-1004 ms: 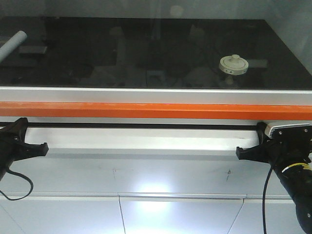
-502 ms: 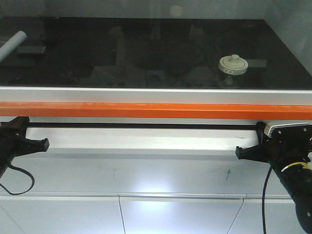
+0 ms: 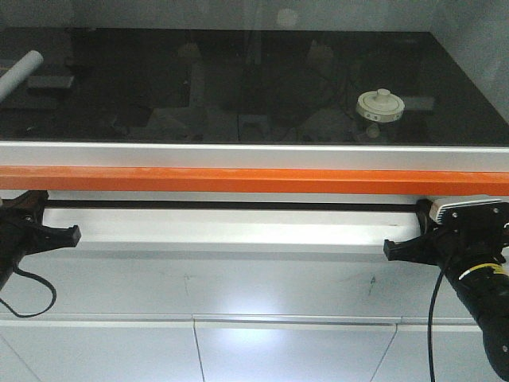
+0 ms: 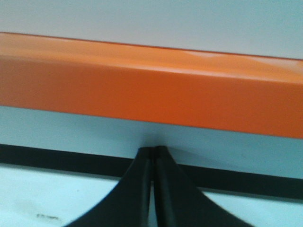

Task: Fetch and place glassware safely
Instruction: 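Hook both grippers under the orange handle bar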

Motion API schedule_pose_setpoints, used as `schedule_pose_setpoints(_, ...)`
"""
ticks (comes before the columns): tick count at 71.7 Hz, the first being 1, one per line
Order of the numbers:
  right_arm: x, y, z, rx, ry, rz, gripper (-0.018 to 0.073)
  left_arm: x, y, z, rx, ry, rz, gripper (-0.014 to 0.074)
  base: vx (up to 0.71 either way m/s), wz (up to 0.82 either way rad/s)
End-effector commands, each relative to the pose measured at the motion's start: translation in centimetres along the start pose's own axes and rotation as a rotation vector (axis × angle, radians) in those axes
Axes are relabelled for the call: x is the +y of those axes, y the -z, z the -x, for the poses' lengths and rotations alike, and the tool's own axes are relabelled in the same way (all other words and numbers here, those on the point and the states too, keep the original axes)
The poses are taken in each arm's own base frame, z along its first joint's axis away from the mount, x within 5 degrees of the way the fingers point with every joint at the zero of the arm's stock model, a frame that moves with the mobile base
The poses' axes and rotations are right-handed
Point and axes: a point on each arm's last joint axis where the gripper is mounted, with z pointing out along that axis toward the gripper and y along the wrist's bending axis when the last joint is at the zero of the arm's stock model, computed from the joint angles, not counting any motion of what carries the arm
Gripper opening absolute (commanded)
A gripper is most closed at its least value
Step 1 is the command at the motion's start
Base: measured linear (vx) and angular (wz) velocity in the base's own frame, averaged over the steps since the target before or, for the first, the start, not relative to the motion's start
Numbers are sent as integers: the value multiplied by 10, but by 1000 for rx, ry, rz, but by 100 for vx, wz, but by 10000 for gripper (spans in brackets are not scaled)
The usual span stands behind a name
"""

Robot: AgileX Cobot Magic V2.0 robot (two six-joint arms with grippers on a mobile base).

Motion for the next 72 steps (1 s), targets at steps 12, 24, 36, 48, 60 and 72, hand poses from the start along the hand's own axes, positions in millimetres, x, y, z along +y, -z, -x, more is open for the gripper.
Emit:
schedule_pose_setpoints(12, -4, -1, 53, -368, 20, -25, -4, -1, -2, 27, -193, 4, -5, -7, 0, 0)
schedule_pose_setpoints(24, -4, -1, 53, -368, 20, -25, -4, -1, -1, 28, -202, 5, -6, -7, 0, 0)
schedule_pose_setpoints(36, -4, -1, 53, -368, 17, -25, -4, -1, -1, 28, -201, 4, -7, -7, 0, 0)
schedule_pose_setpoints(48, -4, -1, 53, -368, 17, -25, -4, -1, -1, 28, -202, 4, -7, -7, 0, 0)
schedule_pose_setpoints(60, -5, 0, 55, -379, 17, -26, -4, -3, -1, 30, -212, 3, -24, -7, 0, 0)
schedule_pose_setpoints(72, -5, 4, 62, -405, 17, -29, -4, -3, 2, 37, -235, 1, -24, -7, 0, 0)
